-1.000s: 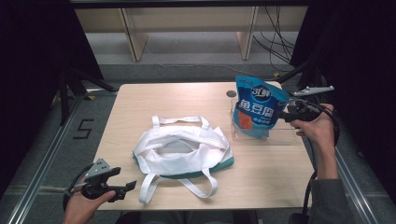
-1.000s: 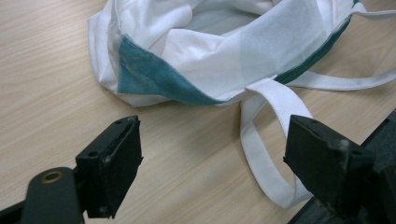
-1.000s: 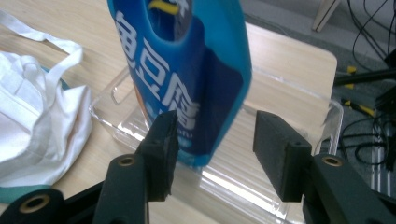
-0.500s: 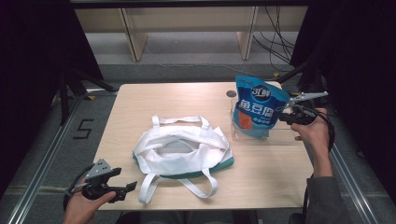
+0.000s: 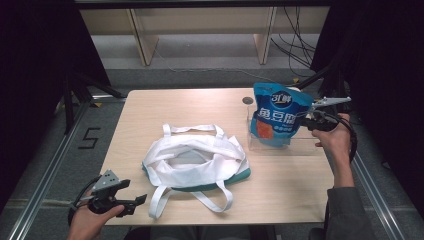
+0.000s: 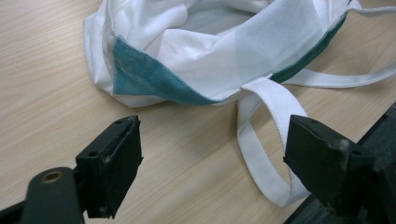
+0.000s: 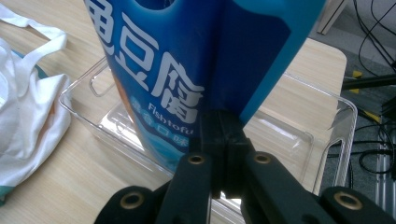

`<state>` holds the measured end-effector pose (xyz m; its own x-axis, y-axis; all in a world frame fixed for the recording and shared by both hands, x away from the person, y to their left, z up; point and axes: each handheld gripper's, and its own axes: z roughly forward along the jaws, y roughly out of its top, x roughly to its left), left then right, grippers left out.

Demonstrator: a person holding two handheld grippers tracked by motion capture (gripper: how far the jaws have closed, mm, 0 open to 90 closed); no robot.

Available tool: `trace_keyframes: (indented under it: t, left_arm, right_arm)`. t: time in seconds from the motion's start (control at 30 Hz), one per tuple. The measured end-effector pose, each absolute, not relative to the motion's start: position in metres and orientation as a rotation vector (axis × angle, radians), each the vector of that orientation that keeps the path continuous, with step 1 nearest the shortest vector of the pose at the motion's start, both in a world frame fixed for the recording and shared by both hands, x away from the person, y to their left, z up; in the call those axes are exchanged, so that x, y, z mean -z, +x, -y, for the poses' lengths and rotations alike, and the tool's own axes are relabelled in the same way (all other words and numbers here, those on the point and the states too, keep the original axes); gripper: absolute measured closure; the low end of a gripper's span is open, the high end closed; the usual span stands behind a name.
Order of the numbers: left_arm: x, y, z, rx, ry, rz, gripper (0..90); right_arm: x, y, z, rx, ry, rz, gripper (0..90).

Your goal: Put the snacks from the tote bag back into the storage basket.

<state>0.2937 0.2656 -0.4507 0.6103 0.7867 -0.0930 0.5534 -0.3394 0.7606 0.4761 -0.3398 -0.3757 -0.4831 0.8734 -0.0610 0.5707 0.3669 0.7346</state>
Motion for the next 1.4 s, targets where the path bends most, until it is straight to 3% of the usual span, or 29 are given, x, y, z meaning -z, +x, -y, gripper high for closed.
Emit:
trace_keyframes:
  t: [0.7,1.4]
  left_arm:
    - [0.449,0.294,-0.267,-0.391,2.051,-1.040,18.1]
    - [0.448,0.294,-0.267,-0.378,2.062,-1.032,18.1]
  right_arm:
    - [0.378,0.491,0.347,-0.914,1.253,-2.169,90.0]
    - [0.362,0.467,0.327,-0.980,1.160,-2.199,88.1]
